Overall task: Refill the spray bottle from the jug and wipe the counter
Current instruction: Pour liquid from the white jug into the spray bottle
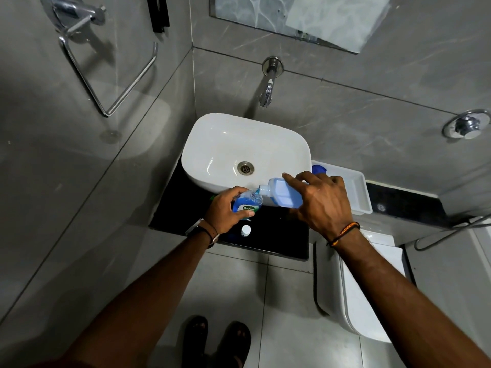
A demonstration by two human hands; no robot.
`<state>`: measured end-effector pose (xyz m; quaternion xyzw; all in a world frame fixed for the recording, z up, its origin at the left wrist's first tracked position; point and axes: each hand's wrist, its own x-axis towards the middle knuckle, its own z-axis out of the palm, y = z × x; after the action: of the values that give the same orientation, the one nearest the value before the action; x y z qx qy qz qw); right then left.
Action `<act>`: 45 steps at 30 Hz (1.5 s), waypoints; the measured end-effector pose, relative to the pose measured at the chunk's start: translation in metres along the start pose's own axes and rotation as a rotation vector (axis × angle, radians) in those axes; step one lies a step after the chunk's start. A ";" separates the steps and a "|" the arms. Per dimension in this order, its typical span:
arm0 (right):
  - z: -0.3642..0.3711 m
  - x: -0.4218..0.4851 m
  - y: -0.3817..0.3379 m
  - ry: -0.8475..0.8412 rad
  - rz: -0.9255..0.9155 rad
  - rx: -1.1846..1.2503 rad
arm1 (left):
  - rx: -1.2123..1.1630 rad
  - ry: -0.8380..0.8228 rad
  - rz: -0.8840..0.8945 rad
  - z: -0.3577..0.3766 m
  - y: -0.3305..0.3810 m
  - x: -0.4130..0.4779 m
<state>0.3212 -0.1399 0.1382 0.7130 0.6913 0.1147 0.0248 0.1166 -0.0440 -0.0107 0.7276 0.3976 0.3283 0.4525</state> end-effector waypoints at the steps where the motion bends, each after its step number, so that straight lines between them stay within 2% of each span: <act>1: -0.001 0.000 0.000 0.002 -0.001 -0.002 | 0.001 0.003 0.000 0.000 0.000 0.000; 45: -0.014 0.005 -0.002 -0.070 0.022 -0.039 | 0.039 0.007 -0.029 0.006 0.013 0.006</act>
<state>0.3170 -0.1362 0.1518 0.7234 0.6798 0.1032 0.0615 0.1284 -0.0451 -0.0003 0.7294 0.4157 0.3164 0.4417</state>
